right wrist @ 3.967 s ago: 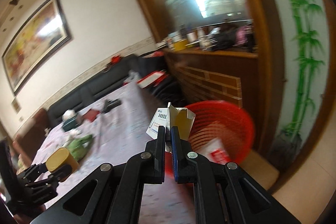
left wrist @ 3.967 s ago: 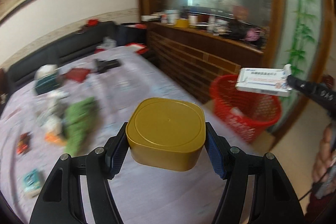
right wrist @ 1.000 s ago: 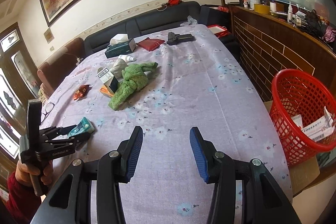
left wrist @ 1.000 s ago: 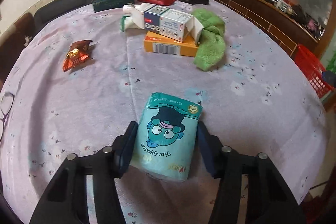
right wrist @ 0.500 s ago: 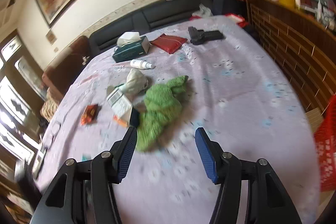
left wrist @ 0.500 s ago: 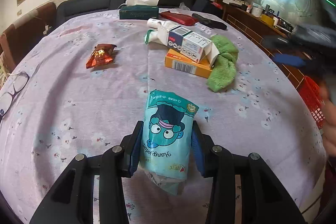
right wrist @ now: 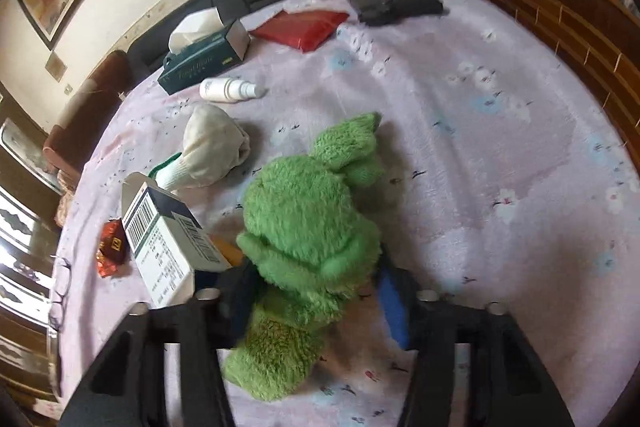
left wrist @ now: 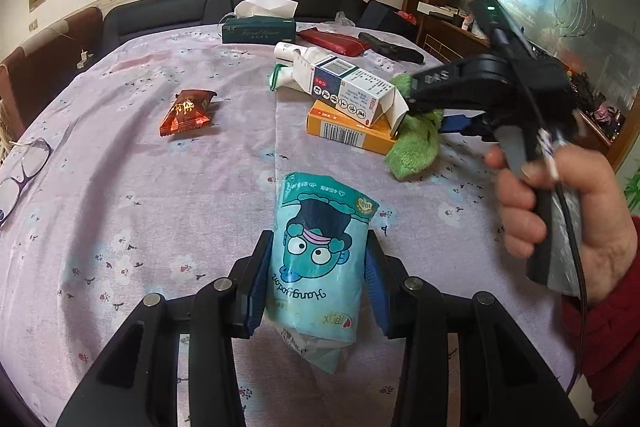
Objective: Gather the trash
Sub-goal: 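Grasp the green towel with the right tool while the left tool holds the tissue pack, then lift the green towel and tissue pack above the table with both tools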
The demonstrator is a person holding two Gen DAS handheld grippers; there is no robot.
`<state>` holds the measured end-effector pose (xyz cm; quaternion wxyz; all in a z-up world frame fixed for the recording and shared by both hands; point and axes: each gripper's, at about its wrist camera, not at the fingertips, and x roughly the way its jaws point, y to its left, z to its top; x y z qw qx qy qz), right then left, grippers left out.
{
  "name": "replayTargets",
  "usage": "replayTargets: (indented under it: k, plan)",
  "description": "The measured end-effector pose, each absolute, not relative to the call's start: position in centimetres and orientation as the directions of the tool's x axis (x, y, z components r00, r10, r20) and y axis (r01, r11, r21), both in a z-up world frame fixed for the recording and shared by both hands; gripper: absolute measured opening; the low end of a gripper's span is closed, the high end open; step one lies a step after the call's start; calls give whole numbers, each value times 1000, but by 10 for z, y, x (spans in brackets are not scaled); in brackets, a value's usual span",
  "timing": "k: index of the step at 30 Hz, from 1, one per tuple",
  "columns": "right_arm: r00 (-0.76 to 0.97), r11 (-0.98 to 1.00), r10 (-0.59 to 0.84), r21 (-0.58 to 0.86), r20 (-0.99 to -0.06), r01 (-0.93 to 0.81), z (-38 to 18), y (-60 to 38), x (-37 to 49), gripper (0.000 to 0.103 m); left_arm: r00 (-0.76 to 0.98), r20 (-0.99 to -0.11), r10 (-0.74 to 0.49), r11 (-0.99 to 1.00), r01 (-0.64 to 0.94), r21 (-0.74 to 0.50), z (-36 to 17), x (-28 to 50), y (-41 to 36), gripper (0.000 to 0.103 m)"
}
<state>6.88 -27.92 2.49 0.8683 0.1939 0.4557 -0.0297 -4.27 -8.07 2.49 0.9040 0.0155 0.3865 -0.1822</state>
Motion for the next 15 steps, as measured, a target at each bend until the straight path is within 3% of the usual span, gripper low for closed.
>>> replayTargets:
  k: [5, 15]
  plan:
    - [675, 954, 55, 239, -736, 183, 52, -277, 22, 45, 647, -701, -301, 938, 333, -95, 25, -44, -81, 41]
    - [788, 987, 62, 156, -613, 44, 85, -261, -100, 45, 739, -635, -226, 957, 290, -4, 37, -75, -93, 41]
